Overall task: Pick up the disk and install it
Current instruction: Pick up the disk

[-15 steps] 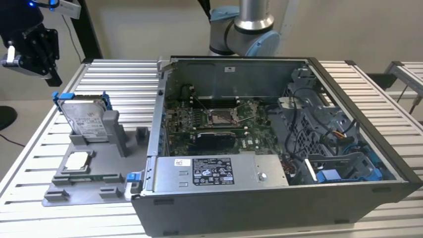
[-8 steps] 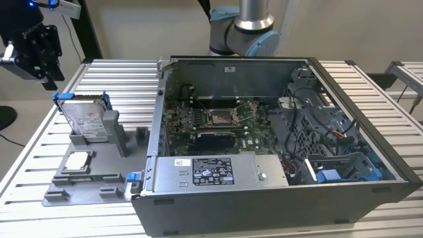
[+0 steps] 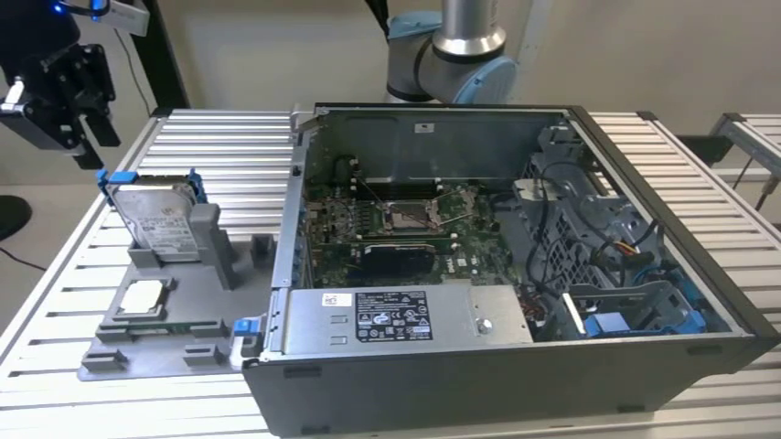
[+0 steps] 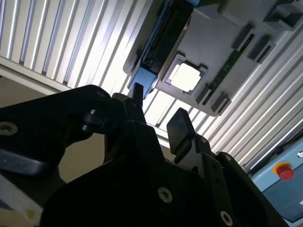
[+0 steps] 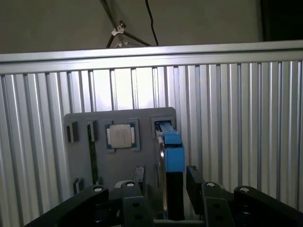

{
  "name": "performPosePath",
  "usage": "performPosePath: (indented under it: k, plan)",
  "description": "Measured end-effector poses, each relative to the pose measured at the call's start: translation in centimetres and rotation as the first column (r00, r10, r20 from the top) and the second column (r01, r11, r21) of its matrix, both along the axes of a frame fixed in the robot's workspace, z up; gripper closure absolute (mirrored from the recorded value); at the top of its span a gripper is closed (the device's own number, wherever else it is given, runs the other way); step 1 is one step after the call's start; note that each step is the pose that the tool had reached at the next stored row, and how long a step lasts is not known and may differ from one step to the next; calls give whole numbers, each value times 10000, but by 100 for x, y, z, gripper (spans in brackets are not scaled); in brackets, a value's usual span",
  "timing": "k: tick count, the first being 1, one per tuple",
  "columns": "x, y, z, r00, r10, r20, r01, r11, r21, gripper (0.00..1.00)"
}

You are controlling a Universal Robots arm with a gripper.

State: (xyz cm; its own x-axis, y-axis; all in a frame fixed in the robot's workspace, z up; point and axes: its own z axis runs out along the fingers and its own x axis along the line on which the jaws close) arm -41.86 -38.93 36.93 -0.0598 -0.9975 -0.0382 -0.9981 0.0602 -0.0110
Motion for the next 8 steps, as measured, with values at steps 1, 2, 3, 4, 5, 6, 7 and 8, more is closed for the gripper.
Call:
performPosePath:
  k: [1, 2, 3, 4, 5, 6, 7, 8]
  plan:
    - [0, 0, -5, 9999, 119, -18, -119, 9999, 0, 0]
    - [1, 0, -12, 9996, 281, -24, -281, 9996, -1, 0]
    - [1, 0, -22, 9989, 469, -24, -469, 9989, -1, 0]
    - [1, 0, -32, 9979, 648, -23, -648, 9979, -1, 0]
    - [1, 0, -42, 9966, 825, -16, -825, 9966, -1, 0]
    - [1, 0, -55, 9952, 975, -13, -975, 9952, 0, 0]
    - [1, 0, -69, 9942, 1072, -13, -1072, 9942, 2, 0]
    - [1, 0, -85, 9933, 1153, -11, -1153, 9933, 5, 0]
